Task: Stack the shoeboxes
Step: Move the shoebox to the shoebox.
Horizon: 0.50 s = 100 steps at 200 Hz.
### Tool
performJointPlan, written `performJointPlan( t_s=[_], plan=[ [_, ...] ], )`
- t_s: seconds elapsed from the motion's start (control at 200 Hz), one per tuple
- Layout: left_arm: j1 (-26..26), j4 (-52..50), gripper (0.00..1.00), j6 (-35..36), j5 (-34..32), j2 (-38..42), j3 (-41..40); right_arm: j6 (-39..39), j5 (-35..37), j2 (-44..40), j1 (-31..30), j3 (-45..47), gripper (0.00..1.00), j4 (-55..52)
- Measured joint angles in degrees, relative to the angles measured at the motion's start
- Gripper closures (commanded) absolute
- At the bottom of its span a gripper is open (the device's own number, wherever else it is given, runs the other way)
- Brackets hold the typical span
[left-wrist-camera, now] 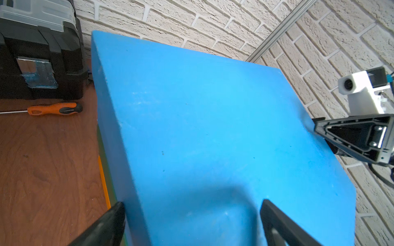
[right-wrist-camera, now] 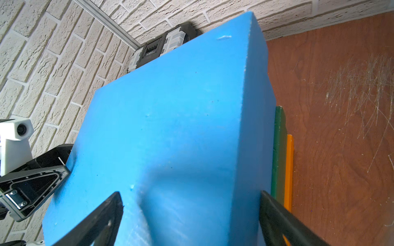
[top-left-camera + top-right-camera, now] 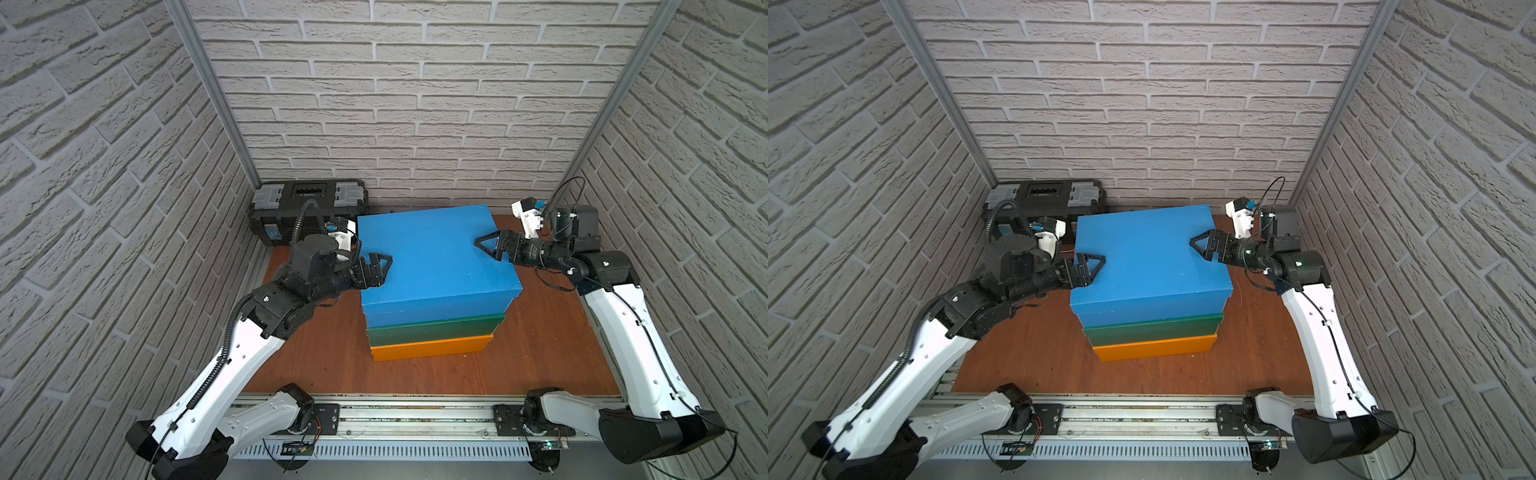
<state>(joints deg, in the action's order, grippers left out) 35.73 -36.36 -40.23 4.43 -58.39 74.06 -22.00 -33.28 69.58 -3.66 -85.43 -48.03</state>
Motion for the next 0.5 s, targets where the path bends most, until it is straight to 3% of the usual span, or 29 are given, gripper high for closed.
performJointPlan(
  t_s=[0.275, 0.415, 0.5],
  plan=[
    [-2.6, -1.6, 0.02, 1.6, 0.1, 0.1, 4.7, 0.4, 0.8, 0.3, 0.4, -3.9, 0.00, -1.3],
    [-7.1, -3.1, 0.02, 2.4, 1.9, 0.1, 7.8, 1.6, 1.5, 0.5, 1.4, -7.7, 0.00, -2.4],
    [-12.4, -4.0, 0.02, 3.3, 4.3, 0.2, 9.4, 2.1, 1.7, 1.0, 3.7, -10.2, 0.00, -2.6]
  ],
)
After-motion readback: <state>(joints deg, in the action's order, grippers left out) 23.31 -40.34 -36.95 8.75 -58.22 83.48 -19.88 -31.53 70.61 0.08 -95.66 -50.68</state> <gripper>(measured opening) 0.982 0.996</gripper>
